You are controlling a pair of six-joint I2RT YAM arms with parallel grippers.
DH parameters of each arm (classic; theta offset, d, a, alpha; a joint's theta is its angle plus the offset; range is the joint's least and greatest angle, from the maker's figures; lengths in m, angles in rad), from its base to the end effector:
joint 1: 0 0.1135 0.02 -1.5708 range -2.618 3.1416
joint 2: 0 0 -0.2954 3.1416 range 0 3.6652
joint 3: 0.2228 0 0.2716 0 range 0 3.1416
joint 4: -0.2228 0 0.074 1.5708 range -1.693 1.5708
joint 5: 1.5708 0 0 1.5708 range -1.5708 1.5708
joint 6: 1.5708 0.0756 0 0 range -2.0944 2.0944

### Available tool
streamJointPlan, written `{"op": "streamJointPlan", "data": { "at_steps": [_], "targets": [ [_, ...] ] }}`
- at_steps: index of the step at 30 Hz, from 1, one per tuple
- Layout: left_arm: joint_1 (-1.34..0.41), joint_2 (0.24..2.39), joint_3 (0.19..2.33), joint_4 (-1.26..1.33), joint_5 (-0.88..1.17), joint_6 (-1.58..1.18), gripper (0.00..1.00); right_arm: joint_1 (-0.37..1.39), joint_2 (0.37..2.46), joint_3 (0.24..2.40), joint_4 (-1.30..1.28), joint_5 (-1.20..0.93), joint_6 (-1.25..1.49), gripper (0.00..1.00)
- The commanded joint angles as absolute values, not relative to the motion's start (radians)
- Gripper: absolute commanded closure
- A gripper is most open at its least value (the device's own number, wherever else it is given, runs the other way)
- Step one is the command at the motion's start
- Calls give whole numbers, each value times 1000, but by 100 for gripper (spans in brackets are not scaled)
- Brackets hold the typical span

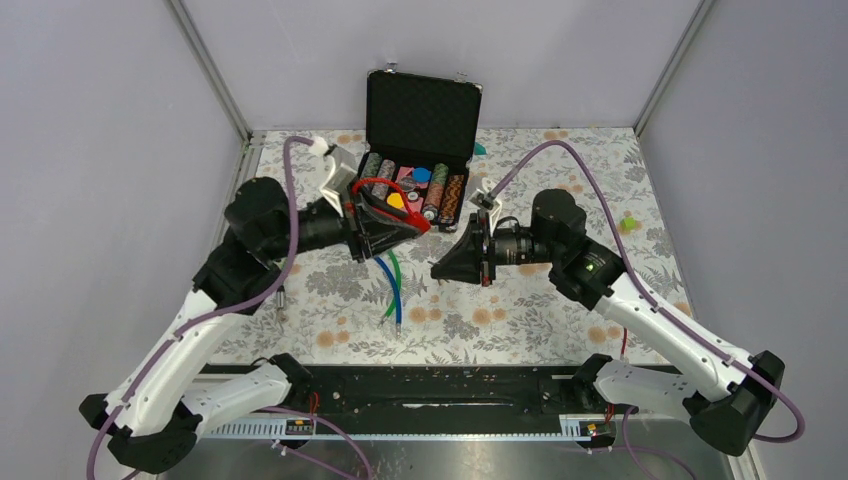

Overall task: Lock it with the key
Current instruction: Lock the lock, then place the lock at the center of the board, then place the key at the center of the board.

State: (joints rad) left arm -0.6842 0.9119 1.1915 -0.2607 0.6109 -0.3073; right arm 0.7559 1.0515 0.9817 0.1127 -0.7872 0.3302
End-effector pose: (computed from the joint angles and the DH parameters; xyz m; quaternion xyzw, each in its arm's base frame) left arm 0.1377 -0.1683 0.4804 0.3360 0.6159 -0.5091 0.4986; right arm 0.1591 0.2235 0.4168 -0.4056 0.5660 0.5718 0.4339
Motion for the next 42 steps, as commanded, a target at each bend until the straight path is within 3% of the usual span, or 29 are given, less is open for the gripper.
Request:
{"op": "streamJointPlan", "data": {
  "at_steps": [1, 4, 9, 16, 25, 28, 31, 35, 38, 42],
  "targets": [
    [-654, 940, 1362, -354, 703, -191, 100, 758, 1056, 1073, -250, -916, 75, 100],
    [-648, 943, 1331, -296, 718, -220, 100, 759, 1039, 1048, -192, -845, 114, 100],
    [-648, 980, 1227, -248, 623, -241, 100, 729, 1020, 1017, -157, -513, 231, 100],
    [-659, 1246, 1143, -113, 497, -344, 100, 505, 1063, 938, -166, -151, 468, 100],
    [-723, 1872, 1401, -41, 478, -432, 100, 338, 1287, 864, -73, -28, 575, 100],
    [-724, 2032, 1519, -46, 481, -470, 99, 313, 1397, 891, -65, -17, 568, 93],
    [-722, 2157, 1652, -83, 483, -493, 98, 305, 1485, 905, -45, -7, 552, 92],
    [-710, 2250, 1720, -98, 513, -532, 91, 286, 1578, 938, -49, -5, 566, 92],
    [-698, 2273, 1727, -112, 525, -555, 78, 282, 1632, 971, -77, 31, 580, 90],
    [-678, 2275, 1709, -119, 531, -574, 58, 276, 1692, 1020, -120, 42, 590, 78]
  ]
}}
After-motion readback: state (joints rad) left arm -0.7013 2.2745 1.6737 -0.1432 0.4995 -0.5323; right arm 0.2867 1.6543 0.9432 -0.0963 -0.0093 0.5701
